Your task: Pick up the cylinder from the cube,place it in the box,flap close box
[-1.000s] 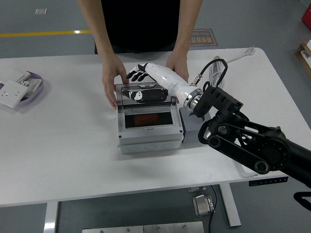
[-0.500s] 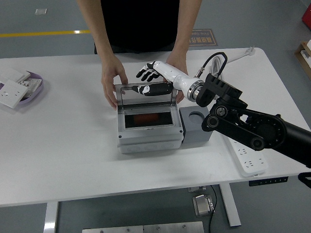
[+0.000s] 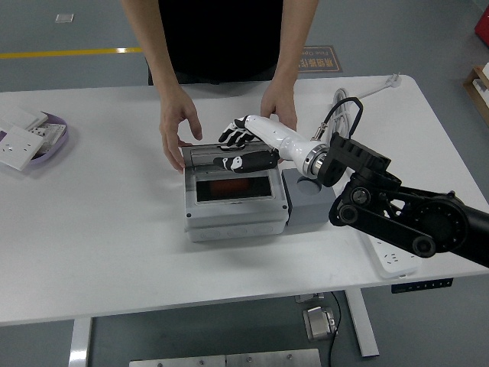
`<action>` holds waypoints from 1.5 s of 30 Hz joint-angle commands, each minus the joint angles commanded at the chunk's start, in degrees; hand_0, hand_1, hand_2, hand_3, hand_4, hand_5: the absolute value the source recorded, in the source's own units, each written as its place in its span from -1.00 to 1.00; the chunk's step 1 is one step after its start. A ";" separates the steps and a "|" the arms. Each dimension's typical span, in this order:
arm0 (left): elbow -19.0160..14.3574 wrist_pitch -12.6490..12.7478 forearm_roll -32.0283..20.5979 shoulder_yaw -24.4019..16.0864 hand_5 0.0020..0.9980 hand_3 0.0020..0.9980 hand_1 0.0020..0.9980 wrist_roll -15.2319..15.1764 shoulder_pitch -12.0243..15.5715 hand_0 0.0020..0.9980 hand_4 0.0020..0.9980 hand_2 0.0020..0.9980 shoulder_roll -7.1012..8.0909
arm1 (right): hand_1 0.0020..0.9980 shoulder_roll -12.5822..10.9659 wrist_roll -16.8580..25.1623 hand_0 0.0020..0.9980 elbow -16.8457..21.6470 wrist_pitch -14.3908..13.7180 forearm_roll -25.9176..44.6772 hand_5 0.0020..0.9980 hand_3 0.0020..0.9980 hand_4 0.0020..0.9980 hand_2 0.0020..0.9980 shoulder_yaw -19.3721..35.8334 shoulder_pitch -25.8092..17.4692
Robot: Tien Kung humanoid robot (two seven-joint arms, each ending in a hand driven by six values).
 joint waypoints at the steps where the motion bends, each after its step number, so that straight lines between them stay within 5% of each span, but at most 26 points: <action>1: 0.02 0.00 -0.02 -0.05 -0.50 0.34 0.30 0.00 0.03 0.26 0.45 0.25 -0.01 | 0.26 -0.40 -0.18 0.44 0.87 0.00 -0.33 -0.11 0.33 0.58 0.32 -0.34 -0.50; 11: 0.09 0.01 0.01 -0.39 -0.50 0.34 0.30 -0.03 0.08 0.26 0.45 0.25 -0.02 | 0.27 -2.25 -0.56 0.42 5.55 -1.03 -1.80 -0.11 0.33 0.57 0.32 -0.33 -5.05; 22: 0.11 0.09 -1.89 1.41 -0.50 0.34 0.30 -0.04 1.07 0.26 0.45 0.25 -0.33 | 0.26 -6.00 1.59 0.41 8.74 -1.73 -0.53 -0.10 0.33 0.55 0.32 16.73 -16.37; 35: 0.04 0.12 -3.15 2.77 -0.50 0.34 0.30 -0.11 2.05 0.26 0.45 0.25 -0.88 | 0.23 -3.01 7.22 0.32 3.82 -1.75 6.15 -0.12 0.30 0.54 0.30 39.08 -26.32; 45: -0.04 0.05 -2.98 2.81 -0.50 0.34 0.30 -0.13 2.12 0.26 0.45 0.25 -1.08 | 0.22 -2.46 8.27 0.26 3.75 -3.15 6.30 -0.11 0.30 0.53 0.30 45.64 -26.44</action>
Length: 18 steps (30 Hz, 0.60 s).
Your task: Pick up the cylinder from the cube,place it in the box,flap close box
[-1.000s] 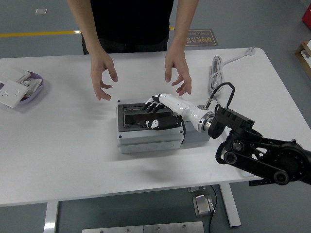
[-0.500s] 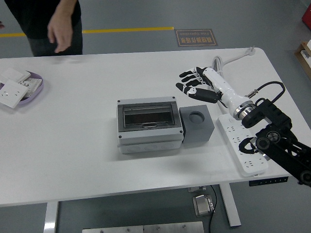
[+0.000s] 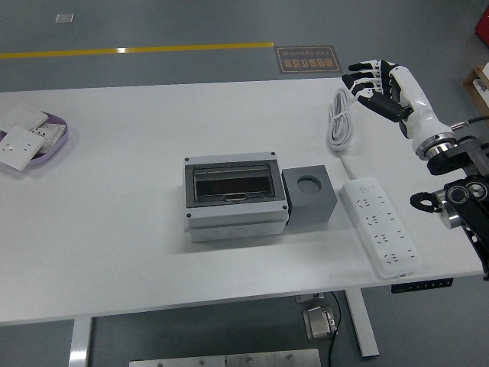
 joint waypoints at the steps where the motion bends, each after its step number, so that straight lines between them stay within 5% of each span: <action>1: 0.01 0.00 0.02 -0.04 -0.50 0.34 0.30 -0.03 -0.03 0.26 0.45 0.25 0.03 | 0.21 0.02 0.16 0.26 0.02 -0.38 0.07 -0.11 0.30 0.53 0.28 0.17 -0.02; 10: -0.20 -0.08 2.15 -1.98 -0.50 0.34 0.30 -0.08 -0.69 0.26 0.45 0.25 0.24 | 0.21 -0.52 0.25 0.23 0.56 -6.95 -4.87 -0.10 0.29 0.52 0.29 1.96 -1.84; 18: -0.22 -0.12 2.84 -2.76 -0.50 0.34 0.30 0.02 -0.76 0.26 0.45 0.25 0.35 | 0.21 0.93 4.11 0.21 -0.20 -7.46 -1.77 -0.06 0.27 0.52 0.28 5.97 -3.80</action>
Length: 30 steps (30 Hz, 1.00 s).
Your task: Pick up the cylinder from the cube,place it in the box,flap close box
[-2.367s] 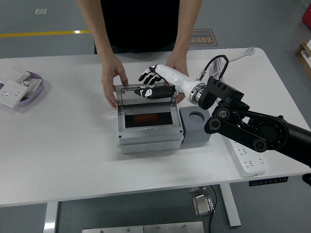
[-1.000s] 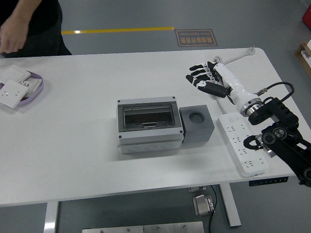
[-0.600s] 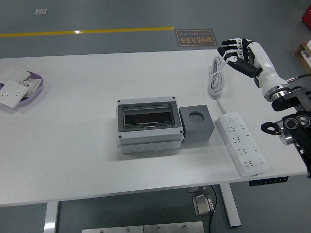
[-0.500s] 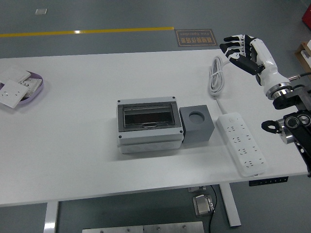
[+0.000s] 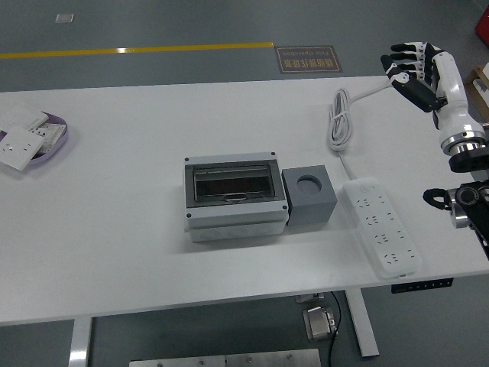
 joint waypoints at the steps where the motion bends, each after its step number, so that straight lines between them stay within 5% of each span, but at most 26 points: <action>1: 0.02 0.00 -0.02 -0.03 -0.50 0.34 0.30 0.00 0.00 0.26 0.45 0.25 0.06 | 0.21 0.08 0.66 0.21 -0.20 0.10 1.13 -0.04 0.26 0.51 0.27 0.26 -0.17; 18: -0.02 0.14 -0.79 0.70 -0.50 0.34 0.30 0.19 0.30 0.26 0.45 0.25 -0.27 | 0.21 1.35 9.63 0.21 -1.65 1.62 17.72 -0.04 0.26 0.52 0.26 -4.43 3.24; 25: 0.07 0.22 -0.94 0.92 -0.50 0.34 0.30 -0.01 -0.40 0.26 0.45 0.25 0.64 | 0.20 3.50 12.59 0.19 -4.98 4.66 26.04 -0.07 0.25 0.50 0.23 -10.31 5.73; 30: 0.08 0.18 -1.24 1.28 -0.50 0.34 0.30 0.03 -0.16 0.26 0.45 0.25 0.41 | 0.20 5.82 12.53 0.19 -7.64 4.78 25.75 -0.07 0.25 0.50 0.23 -12.98 6.36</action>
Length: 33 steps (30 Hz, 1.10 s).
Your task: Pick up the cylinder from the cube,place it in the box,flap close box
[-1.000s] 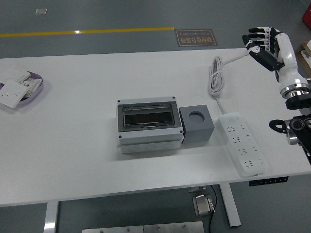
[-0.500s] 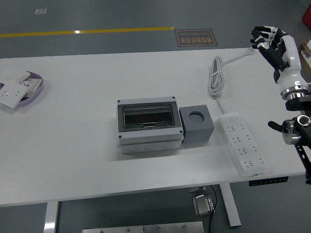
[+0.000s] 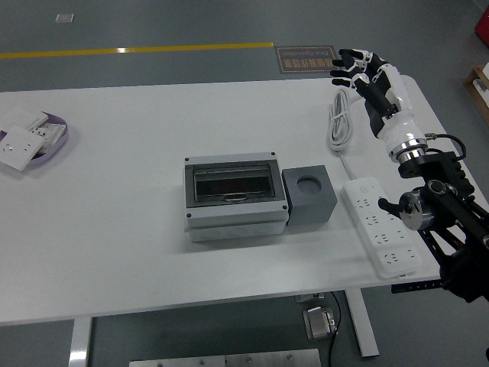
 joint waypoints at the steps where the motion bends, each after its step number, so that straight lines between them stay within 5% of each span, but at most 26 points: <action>1: 0.01 -0.02 -0.06 0.09 -0.50 0.34 0.30 0.02 0.05 0.26 0.45 0.25 -0.08 | 0.06 0.56 0.00 0.17 -0.78 -0.05 -0.39 -0.37 0.18 0.57 0.10 -0.56 0.15; 6: 0.04 -0.02 -0.11 0.07 -0.50 0.34 0.30 0.02 0.07 0.26 0.45 0.25 -0.23 | 0.06 2.30 0.56 0.17 -4.60 -0.02 -1.19 -0.37 0.18 0.57 0.10 -2.81 1.12; 7: 0.04 -0.02 -0.20 0.13 -0.50 0.34 0.30 0.01 0.08 0.26 0.45 0.25 -0.23 | 0.03 2.57 0.75 0.14 -5.46 -0.06 -1.27 -0.74 0.10 0.57 0.06 -3.32 1.47; 13: 0.22 0.05 -2.33 2.32 -0.50 0.34 0.30 0.10 0.48 0.26 0.45 0.25 -0.29 | 0.04 4.59 2.10 0.15 -11.19 -1.35 -3.15 -0.84 0.07 0.52 0.03 -5.86 4.83; 22: 0.31 0.02 -3.04 3.13 -0.50 0.34 0.30 0.09 0.39 0.26 0.45 0.25 -0.27 | 0.04 7.74 3.34 0.13 -19.34 -2.38 -3.99 -0.80 0.00 0.49 -0.01 -7.30 9.19; 33: 0.47 0.00 -4.04 4.07 -0.50 0.34 0.30 0.06 0.26 0.26 0.45 0.25 -0.15 | 0.03 8.70 4.16 0.11 -25.02 -2.21 -1.57 -0.81 0.00 0.46 0.04 -9.08 11.31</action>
